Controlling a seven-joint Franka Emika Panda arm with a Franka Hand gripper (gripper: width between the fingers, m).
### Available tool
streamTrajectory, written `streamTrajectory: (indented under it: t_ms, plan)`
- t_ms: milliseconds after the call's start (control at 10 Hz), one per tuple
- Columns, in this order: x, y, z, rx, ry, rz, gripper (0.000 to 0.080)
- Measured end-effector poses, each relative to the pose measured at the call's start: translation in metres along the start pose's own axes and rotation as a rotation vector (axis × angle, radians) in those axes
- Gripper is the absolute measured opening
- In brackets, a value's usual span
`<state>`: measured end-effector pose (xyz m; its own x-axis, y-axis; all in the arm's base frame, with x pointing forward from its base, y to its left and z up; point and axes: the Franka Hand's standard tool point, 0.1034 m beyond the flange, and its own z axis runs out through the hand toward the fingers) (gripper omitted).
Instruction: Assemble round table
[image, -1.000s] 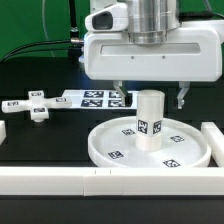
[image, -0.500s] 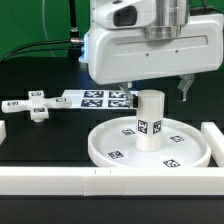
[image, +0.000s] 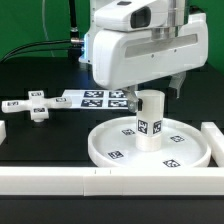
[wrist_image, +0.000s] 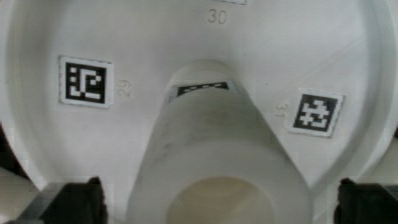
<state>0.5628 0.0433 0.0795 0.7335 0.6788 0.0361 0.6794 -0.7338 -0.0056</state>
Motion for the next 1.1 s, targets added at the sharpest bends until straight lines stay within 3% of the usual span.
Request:
streamTrajectory:
  t_ms: [400,1100]
  plan:
    - [0.0017,-0.0033,0.0017,-0.015,-0.022,-0.362,0.0649]
    - [-0.0030,-0.0004,0.0041,-0.012,-0.033,-0.614,0.0647]
